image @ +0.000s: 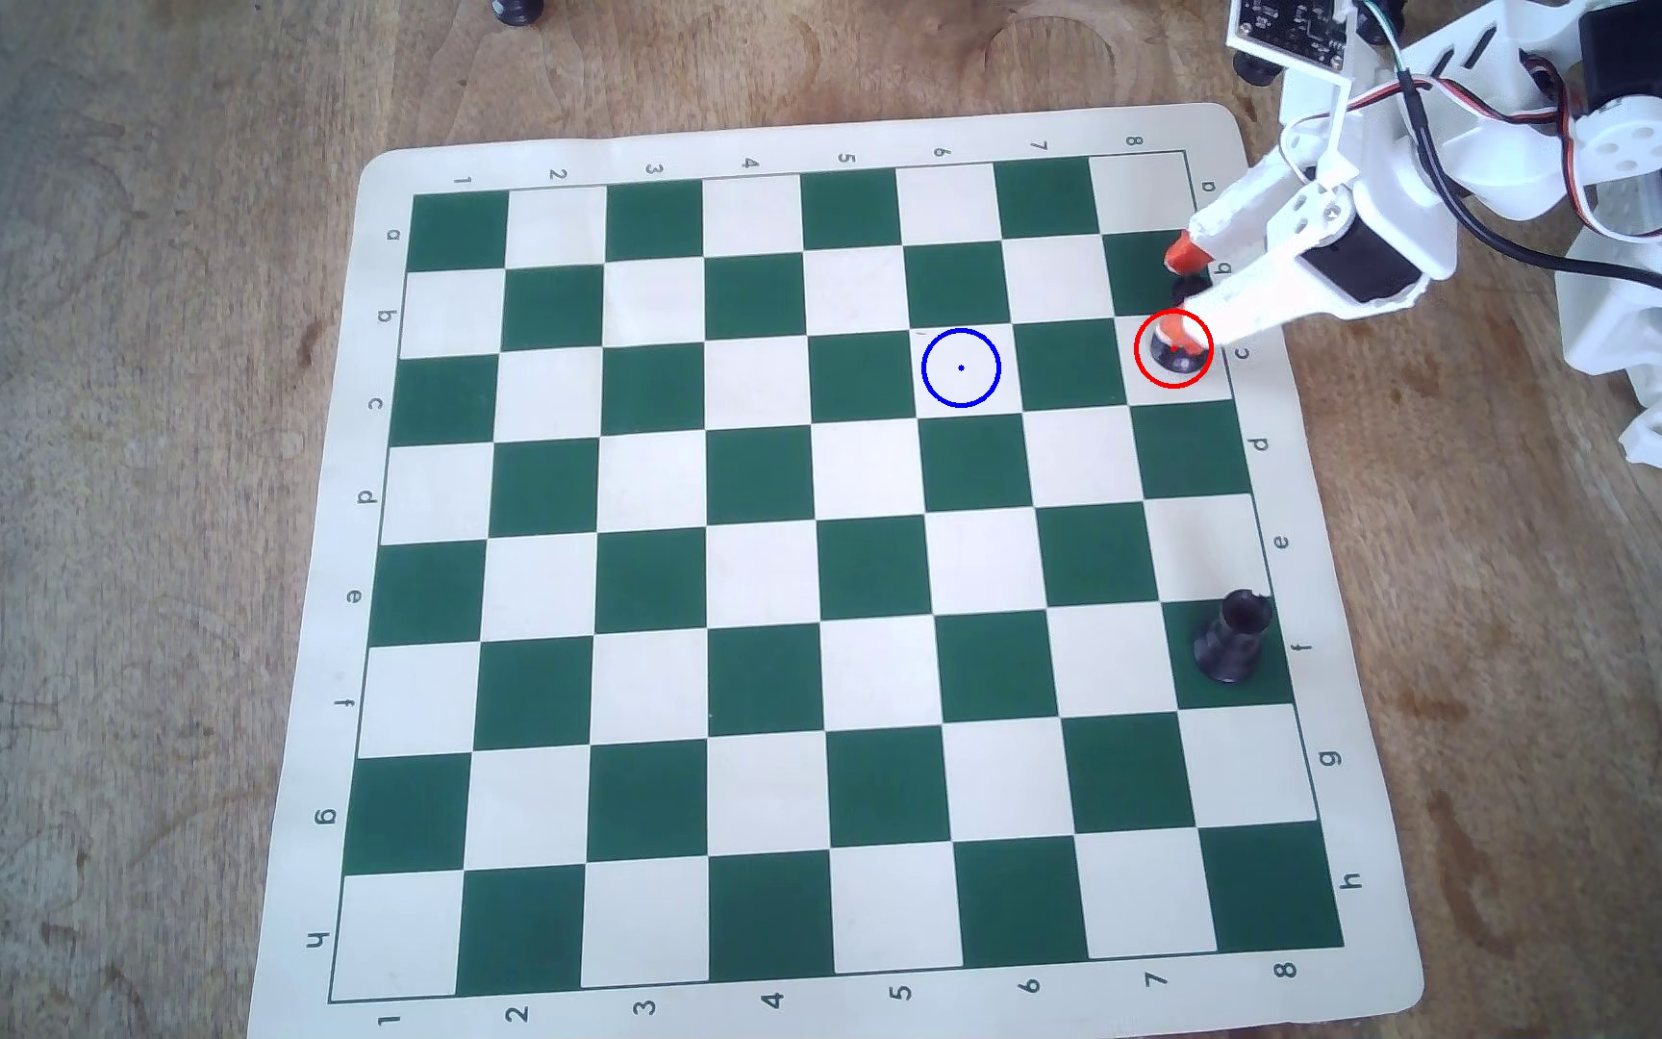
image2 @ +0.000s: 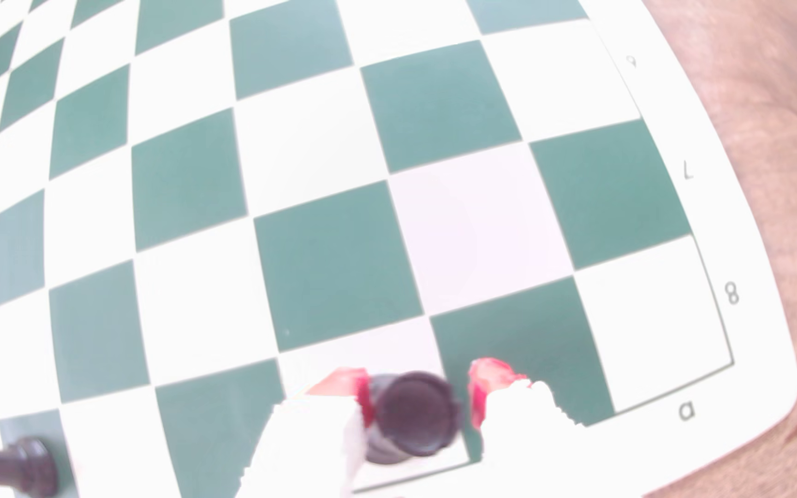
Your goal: Move the chess piece from red to blue
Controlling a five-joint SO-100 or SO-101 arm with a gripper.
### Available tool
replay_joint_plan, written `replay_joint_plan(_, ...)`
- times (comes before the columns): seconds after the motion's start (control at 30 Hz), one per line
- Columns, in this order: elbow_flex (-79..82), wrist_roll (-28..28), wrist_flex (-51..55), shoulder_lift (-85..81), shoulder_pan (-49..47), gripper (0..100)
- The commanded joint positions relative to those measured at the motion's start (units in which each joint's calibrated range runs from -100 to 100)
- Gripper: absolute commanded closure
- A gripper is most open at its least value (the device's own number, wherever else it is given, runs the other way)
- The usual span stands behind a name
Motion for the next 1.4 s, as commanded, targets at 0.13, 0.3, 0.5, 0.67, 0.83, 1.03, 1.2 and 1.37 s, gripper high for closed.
replay_joint_plan(0.13, -1.38, -0.49, 0.64, -2.19, 0.13, 97)
replay_joint_plan(0.3, -2.38, -0.59, 2.45, -3.63, 0.05, 100)
replay_joint_plan(0.5, -13.08, -2.39, 13.26, -6.77, -1.51, 100)
replay_joint_plan(0.67, -29.58, -4.40, 23.33, -4.14, -4.25, 100)
replay_joint_plan(0.83, -39.55, -5.18, 25.79, 1.47, -5.42, 100)
replay_joint_plan(1.03, -49.71, -4.84, 22.59, 15.05, -5.66, 100)
replay_joint_plan(1.2, -52.88, -4.44, 14.81, 28.71, -6.83, 100)
replay_joint_plan(1.37, -50.70, -5.32, 5.72, 40.60, -7.22, 100)
